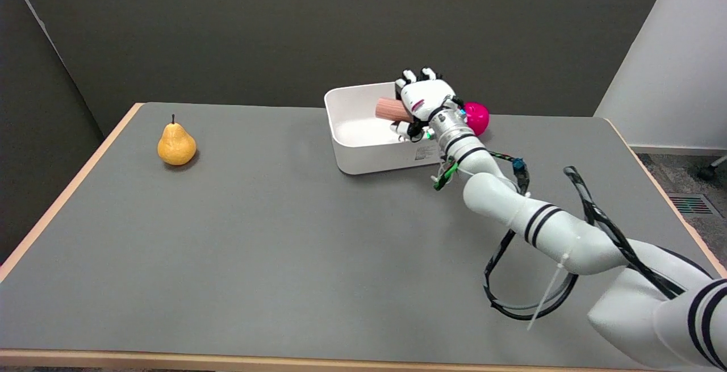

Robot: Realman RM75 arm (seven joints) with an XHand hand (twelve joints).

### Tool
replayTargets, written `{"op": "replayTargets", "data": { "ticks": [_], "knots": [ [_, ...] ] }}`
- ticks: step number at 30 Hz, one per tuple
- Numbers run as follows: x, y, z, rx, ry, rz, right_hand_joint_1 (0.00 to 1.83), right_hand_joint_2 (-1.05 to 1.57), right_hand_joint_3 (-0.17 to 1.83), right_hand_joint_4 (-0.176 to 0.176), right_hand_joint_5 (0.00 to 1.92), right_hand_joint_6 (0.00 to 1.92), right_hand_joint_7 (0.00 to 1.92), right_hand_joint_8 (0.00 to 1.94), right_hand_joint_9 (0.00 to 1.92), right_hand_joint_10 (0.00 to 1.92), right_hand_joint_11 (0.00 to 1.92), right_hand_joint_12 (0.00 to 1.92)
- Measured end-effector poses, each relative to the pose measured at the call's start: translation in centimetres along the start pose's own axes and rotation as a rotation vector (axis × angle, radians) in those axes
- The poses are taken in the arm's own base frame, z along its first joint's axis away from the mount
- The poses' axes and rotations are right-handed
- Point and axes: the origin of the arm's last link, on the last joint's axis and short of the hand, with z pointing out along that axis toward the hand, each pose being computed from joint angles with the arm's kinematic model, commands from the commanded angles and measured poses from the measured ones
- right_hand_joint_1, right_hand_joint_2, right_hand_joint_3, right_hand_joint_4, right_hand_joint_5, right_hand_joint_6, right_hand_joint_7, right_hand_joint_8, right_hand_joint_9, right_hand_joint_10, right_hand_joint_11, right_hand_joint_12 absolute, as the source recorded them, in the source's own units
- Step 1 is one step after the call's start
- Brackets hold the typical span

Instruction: Place the wooden cylinder in the box.

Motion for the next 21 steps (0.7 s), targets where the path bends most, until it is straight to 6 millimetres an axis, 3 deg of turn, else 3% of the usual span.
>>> {"op": "replayTargets", "data": {
  "ticks": [8,11,13,15,17,19,21],
  "knots": [
    [-0.8,-1.5,0.5,0.015,-0.03,0.024,0.9,1.23,0.3,-0.053,0.55,1.68,0.0,1.94,0.5,1.92,0.0,1.92],
    [-0.7,-1.9,0.7,0.022,-0.031,0.031,1.03,1.45,0.03,-0.171,0.41,1.8,0.4,1.94,0.45,1.92,0.0,1.92],
    [-0.6,-2.2,0.8,0.027,-0.028,0.035,1.06,1.28,0.19,-0.134,0.54,1.4,0.47,1.9,0.39,1.92,0.0,1.92],
    [-0.3,-2.4,0.8,0.033,-0.023,0.039,0.76,0.84,0.9,-0.047,0.4,0.9,0.22,1.54,0.19,1.89,0.0,1.92],
    [0.0,-2.6,0.9,0.041,-0.015,0.044,0.72,0.84,0.91,-0.04,0.34,0.8,0.2,1.42,0.2,1.82,0.0,1.92],
    [0.4,-2.8,0.9,0.048,-0.005,0.047,0.54,0.81,0.9,-0.01,0.22,0.48,0.28,0.66,0.29,1.06,0.0,1.76],
    [0.8,-3.0,1.0,0.055,0.003,0.05,0.5,0.75,0.97,-0.004,0.18,0.41,0.26,0.51,0.28,0.86,0.0,1.7]
  ]
}}
